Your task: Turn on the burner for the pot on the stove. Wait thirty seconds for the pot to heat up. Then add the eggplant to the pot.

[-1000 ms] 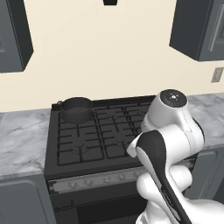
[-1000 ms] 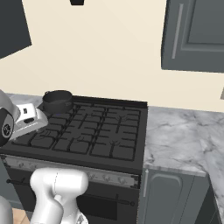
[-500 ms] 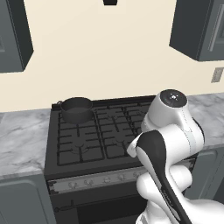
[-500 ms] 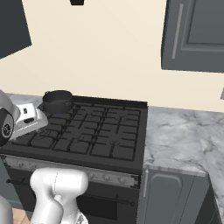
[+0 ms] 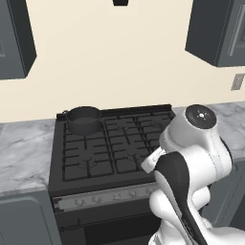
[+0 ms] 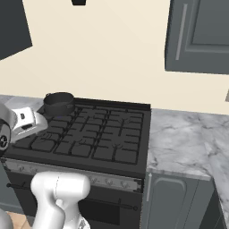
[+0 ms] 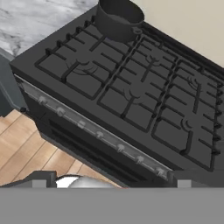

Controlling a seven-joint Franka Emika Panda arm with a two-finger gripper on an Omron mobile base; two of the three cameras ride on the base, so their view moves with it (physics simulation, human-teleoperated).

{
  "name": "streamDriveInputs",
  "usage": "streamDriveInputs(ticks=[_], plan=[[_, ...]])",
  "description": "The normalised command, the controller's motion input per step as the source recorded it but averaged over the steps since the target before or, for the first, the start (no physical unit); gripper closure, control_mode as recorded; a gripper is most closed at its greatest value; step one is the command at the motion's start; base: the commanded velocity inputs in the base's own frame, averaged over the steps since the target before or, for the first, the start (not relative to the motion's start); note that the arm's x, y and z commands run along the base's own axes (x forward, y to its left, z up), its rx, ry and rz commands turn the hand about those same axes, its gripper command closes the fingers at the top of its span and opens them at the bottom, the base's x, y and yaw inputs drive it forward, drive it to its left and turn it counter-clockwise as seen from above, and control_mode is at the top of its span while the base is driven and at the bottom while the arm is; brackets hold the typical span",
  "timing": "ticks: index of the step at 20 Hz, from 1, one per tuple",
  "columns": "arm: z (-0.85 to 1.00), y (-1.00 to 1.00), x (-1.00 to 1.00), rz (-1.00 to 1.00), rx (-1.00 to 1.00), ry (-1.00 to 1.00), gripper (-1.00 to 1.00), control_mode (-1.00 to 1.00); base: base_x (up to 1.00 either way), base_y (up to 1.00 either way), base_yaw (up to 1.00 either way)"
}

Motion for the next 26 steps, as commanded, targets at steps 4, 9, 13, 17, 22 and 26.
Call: streamDriveInputs(ticks=[4,9,13,17,22,26], plan=[[0.01,-0.09,-0.14,-0.04,0.09,-0.39,-1.0,-1.0,0.0,0.0,0.0],[0.02,-0.2,-0.26,-0.04,0.13,-0.4,-1.0,-1.0,0.0,0.0,0.0],[0.0,-0.08,-0.09,-0.02,0.05,-0.17,-1.0,-1.0,0.0,0.0,0.0],[0.0,0.0,0.0,0.0,0.0,0.0,-1.0,-1.0,0.0,0.0,0.0],[0.0,0.0,0.0,0.0,0.0,0.0,-1.0,-1.0,0.0,0.0,0.0],[0.0,0.0,0.0,0.0,0.0,0.0,-1.0,-1.0,0.0,0.0,0.0]])
